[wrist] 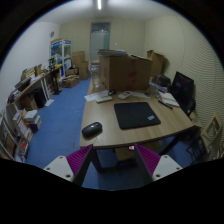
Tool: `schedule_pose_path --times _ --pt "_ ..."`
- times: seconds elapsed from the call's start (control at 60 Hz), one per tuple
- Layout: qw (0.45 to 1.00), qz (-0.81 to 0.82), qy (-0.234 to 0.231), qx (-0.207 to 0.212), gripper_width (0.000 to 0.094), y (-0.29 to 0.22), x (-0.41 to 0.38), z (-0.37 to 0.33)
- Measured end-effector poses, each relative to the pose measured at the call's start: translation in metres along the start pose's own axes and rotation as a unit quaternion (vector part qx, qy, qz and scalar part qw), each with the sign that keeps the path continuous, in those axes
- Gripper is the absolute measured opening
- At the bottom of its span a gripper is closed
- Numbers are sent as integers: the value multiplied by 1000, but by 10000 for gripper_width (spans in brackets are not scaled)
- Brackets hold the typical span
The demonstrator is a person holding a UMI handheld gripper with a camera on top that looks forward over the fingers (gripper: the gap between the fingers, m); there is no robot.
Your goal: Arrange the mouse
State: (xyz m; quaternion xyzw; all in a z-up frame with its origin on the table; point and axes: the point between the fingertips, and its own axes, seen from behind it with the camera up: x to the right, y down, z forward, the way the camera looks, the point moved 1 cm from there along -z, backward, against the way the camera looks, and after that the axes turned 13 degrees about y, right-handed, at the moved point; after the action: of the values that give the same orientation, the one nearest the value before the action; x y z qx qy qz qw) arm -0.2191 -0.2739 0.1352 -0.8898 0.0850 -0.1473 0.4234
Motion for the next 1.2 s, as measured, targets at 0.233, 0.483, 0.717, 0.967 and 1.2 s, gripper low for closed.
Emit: schedule_pose_path --times 0.233,0.483,0.717,0.967,1.2 --pt "998 -8 -69 4 833 21 -60 41" --pt "991 -36 -129 -1 818 49 -138 106" --pt "993 -7 -116 2 824 28 -159 148" --pt "997 18 -70 5 811 3 -167 182" --pt "999 -5 -30 19 802 -16 -173 211"
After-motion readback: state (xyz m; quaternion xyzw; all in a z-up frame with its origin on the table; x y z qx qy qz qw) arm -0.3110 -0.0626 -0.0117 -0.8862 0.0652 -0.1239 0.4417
